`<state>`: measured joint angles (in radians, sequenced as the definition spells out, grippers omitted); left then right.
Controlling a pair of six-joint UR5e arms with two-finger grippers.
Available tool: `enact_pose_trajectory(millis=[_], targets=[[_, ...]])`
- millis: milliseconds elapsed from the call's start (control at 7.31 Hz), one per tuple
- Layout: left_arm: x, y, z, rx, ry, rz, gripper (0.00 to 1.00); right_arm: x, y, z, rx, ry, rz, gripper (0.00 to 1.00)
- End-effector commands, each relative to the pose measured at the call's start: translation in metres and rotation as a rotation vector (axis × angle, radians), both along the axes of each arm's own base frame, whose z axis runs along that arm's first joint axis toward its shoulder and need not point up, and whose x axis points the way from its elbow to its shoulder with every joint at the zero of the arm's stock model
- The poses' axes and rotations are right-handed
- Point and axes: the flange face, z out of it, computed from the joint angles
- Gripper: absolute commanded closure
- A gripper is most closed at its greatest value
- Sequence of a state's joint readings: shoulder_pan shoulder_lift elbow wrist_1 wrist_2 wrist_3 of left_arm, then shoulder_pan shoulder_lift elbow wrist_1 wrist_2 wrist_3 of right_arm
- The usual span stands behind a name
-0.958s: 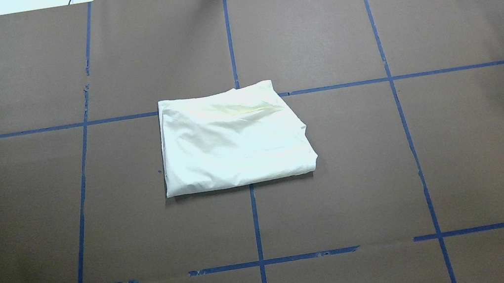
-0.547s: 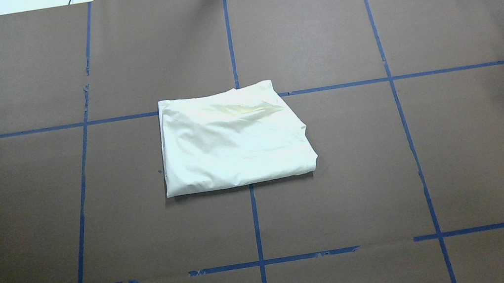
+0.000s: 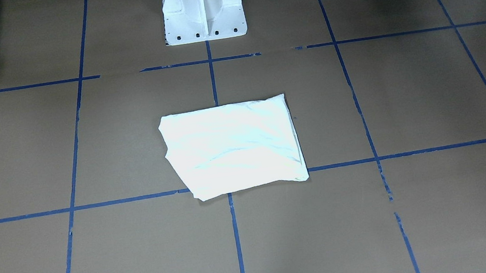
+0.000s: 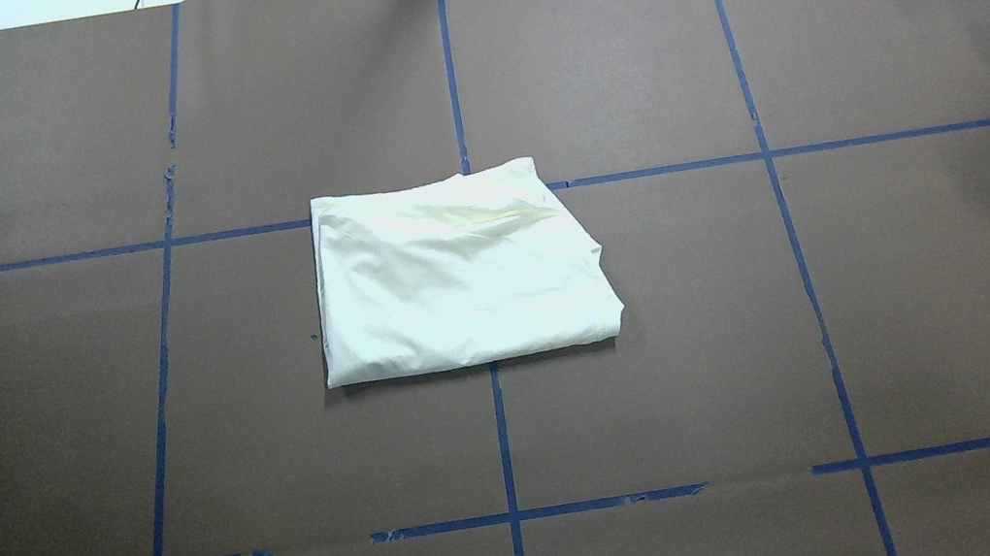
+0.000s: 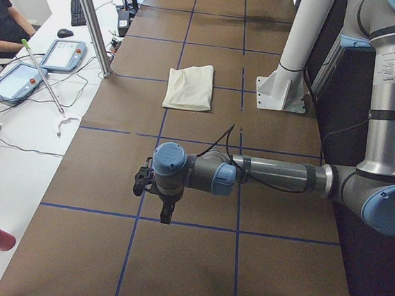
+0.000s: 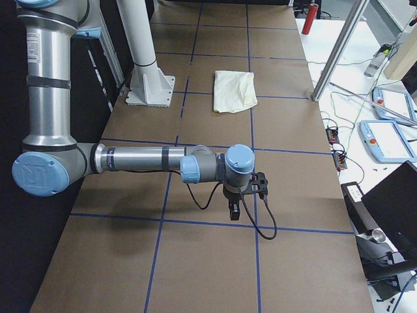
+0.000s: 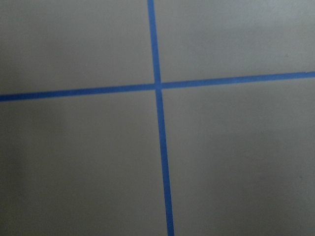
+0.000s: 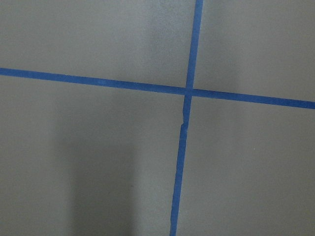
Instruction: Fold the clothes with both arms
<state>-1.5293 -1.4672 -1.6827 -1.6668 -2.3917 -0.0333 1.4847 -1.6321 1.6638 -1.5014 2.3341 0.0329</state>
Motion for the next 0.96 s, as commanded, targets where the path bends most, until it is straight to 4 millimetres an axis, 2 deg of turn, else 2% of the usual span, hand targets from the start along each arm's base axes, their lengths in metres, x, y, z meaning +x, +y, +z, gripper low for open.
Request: enact_pose_trajectory(millis=[0,137,547,821], targets=[[0.011,-0.006,-0.006,0.010,-0.001,0.024,0.00,0.000,0.000,0.000,0.002,-0.001,0.000,0.00],[0.019,-0.007,-0.009,0.013,-0.001,0.043,0.00,0.000,-0.001,-0.001,0.005,-0.002,-0.001,0.00],[0.019,0.000,0.005,-0.021,-0.003,0.041,0.00,0.000,-0.001,0.000,0.004,-0.003,0.001,0.00],[0.017,0.000,-0.010,0.007,-0.001,0.036,0.00,0.000,-0.001,-0.001,0.004,-0.004,0.004,0.00]])
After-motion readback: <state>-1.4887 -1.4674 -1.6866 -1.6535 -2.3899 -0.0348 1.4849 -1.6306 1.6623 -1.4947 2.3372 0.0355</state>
